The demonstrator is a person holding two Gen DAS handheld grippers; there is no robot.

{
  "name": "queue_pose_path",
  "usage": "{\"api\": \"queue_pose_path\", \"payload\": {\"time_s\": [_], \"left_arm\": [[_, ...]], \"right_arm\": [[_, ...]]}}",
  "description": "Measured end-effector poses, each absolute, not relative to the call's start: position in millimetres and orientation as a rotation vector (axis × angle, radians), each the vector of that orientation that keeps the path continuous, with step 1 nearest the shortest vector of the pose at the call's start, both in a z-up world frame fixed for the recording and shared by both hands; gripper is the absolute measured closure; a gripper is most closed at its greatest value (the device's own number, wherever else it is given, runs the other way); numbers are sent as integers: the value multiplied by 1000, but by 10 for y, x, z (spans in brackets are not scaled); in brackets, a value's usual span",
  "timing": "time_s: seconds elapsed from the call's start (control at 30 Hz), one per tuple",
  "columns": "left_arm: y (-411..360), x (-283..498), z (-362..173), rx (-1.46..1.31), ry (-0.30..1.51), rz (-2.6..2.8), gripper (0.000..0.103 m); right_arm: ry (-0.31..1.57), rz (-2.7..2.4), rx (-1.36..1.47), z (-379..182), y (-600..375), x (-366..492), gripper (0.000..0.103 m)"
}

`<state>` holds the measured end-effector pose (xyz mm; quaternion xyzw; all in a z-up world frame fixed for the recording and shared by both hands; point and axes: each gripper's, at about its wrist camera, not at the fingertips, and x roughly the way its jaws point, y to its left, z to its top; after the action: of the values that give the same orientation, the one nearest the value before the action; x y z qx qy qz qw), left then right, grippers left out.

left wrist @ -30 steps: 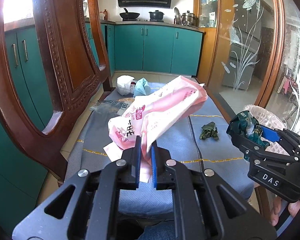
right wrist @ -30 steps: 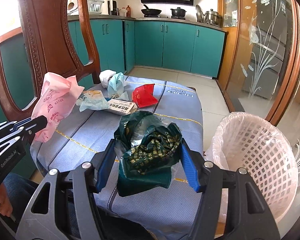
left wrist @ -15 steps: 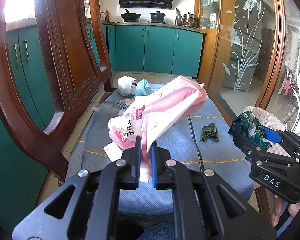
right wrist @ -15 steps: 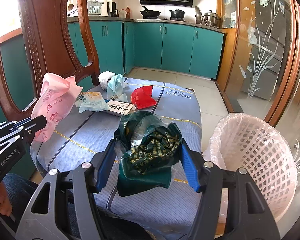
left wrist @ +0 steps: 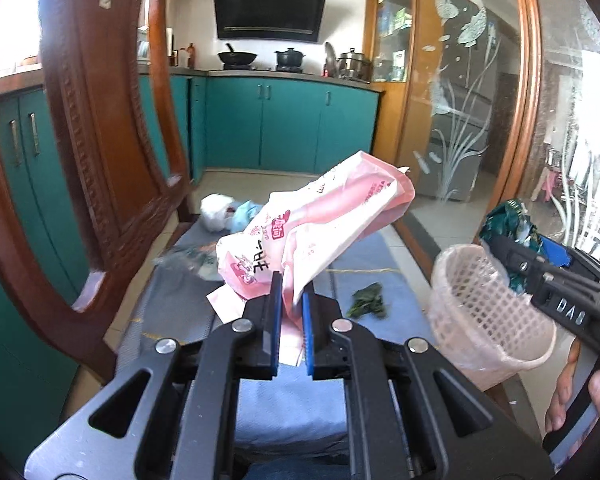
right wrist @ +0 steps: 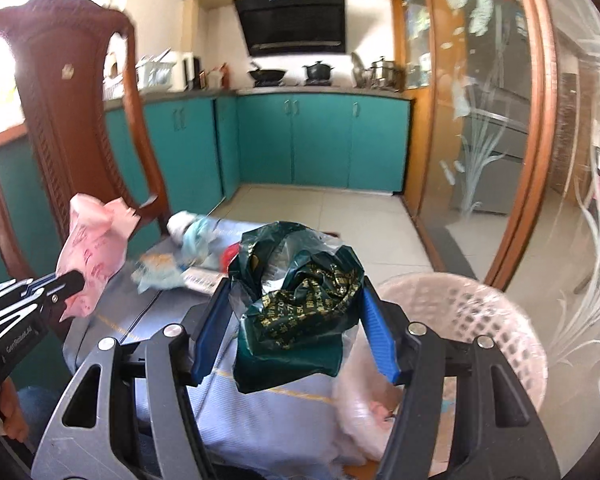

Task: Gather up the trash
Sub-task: 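Carry both bags over the wastebasket and open both tools to drop them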

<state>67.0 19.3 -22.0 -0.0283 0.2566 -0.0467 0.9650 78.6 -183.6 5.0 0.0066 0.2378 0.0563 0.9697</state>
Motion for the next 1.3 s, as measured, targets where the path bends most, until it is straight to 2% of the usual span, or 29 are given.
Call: {"api": "queue_pose_path", "payload": {"time_s": [0.2,0.37,0.6,0.83,0.87,0.9,0.97,1.07,1.2,1.3], "left_arm": [[-140,750,-124,-41,523,-185,93],[-752,907,-145,7,554,-330,93],[-1810,1263,-431,63,679,-542,93],[-2284,1450,-751,97,767,-627,91],[-2302,1470,-769,95,774,-630,82],[-2278,1482,-780,92,778,-618,64],[-2170,1480,-745,65,755,-588,50],[-1954,1522,-681,22,740,-522,49],[-1564,1527,-563,-3,692,-390,42],[-1263,1566,-500,-2,659,-307,38]], "right_arm": [[473,12,52,62,-2391,718,41],[484,-99,80,-25,-2905,585,41],[522,-220,114,-156,-3474,382,41],[535,-255,139,-208,-3660,346,41],[536,-255,143,-212,-3666,345,41],[537,-250,148,-221,-3675,351,41],[538,-239,152,-240,-3661,385,41],[543,-215,155,-243,-3603,524,41],[602,-178,136,-340,-3444,712,41],[654,-148,129,-414,-3324,826,34]]}}
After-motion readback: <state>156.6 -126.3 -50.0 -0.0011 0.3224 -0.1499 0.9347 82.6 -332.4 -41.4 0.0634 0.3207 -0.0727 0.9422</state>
